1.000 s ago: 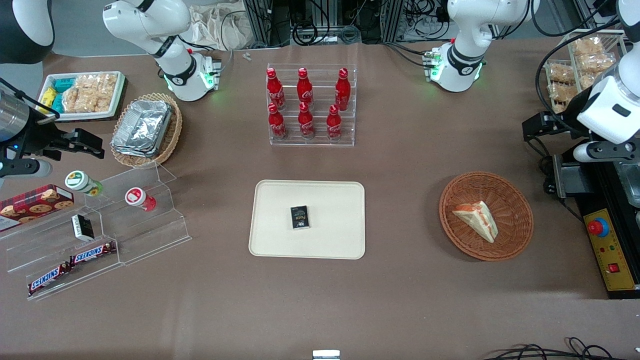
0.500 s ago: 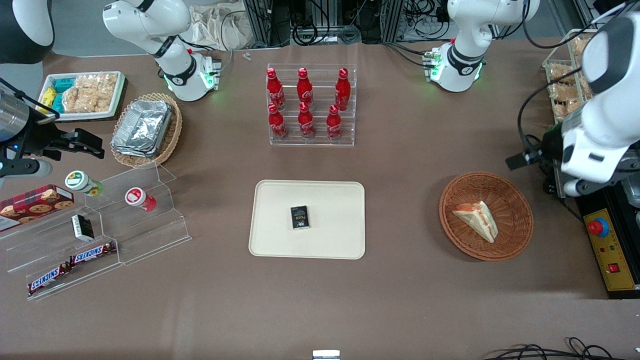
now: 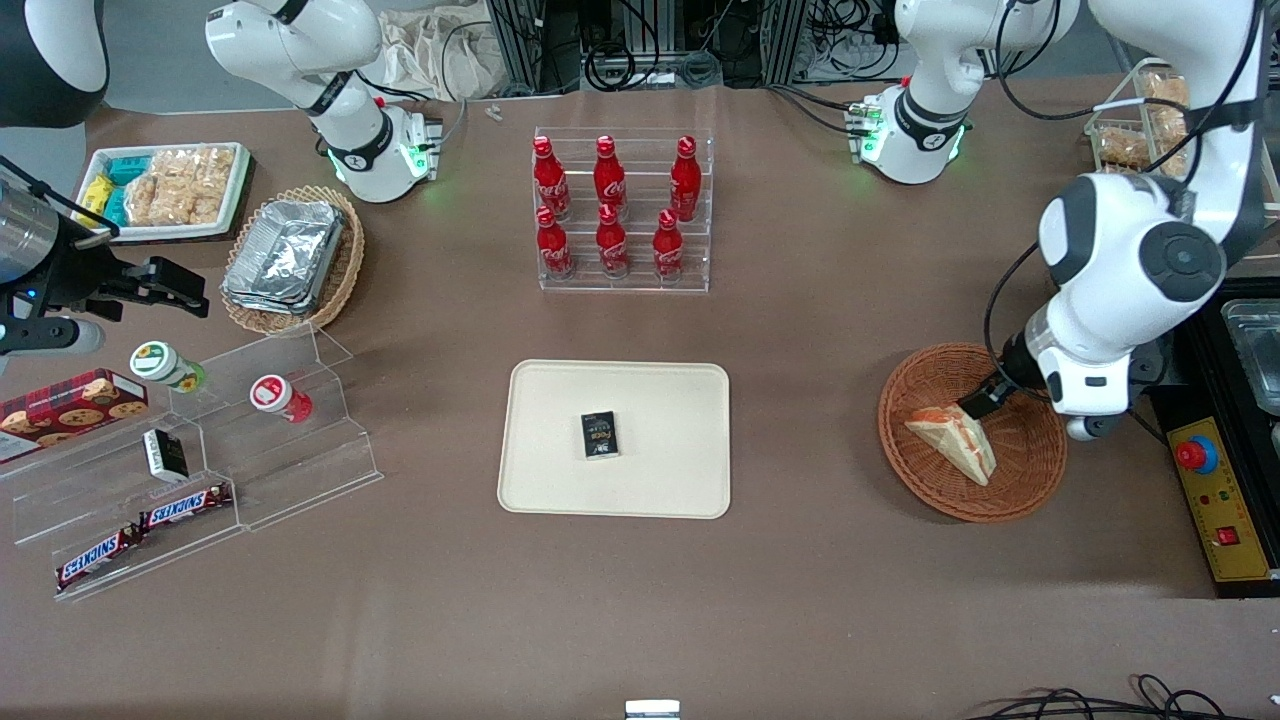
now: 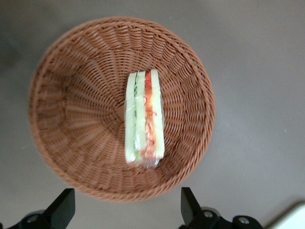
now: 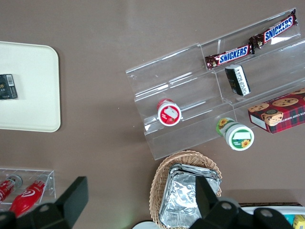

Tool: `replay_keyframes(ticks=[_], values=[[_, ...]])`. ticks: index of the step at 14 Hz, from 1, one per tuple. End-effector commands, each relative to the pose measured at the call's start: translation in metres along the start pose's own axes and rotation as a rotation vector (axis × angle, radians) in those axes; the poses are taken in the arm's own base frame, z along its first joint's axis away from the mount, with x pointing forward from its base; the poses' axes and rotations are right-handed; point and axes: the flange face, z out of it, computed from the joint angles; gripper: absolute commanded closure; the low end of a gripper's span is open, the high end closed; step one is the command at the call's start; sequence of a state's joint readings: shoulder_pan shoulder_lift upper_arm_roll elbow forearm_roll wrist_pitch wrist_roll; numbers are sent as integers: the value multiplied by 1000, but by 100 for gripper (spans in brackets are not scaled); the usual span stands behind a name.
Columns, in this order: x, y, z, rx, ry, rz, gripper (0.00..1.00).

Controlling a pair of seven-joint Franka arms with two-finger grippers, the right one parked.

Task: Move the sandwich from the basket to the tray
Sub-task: 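Close the left gripper on the sandwich and lift it from the basket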

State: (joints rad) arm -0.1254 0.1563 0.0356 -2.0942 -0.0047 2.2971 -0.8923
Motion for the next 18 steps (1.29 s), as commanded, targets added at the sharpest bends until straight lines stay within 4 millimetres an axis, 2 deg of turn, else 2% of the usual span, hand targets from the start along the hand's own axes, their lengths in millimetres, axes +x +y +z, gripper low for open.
replay_keyframes(ticks=[1,6,7,9,10,11,12,15,16,18], values=[[7,8,40,-40,22,-85,0],[7,10,108,-35,27,-102,0],[7,9,117,-25,21,-102,12],[8,7,119,-19,20,-99,100],[9,9,115,-26,24,-101,100],[9,9,109,-32,28,-96,100],[11,11,95,-45,36,-98,100],[4,20,26,-5,6,-56,100],[-4,29,3,24,-19,-30,100],[-39,67,-33,63,-68,96,100]])
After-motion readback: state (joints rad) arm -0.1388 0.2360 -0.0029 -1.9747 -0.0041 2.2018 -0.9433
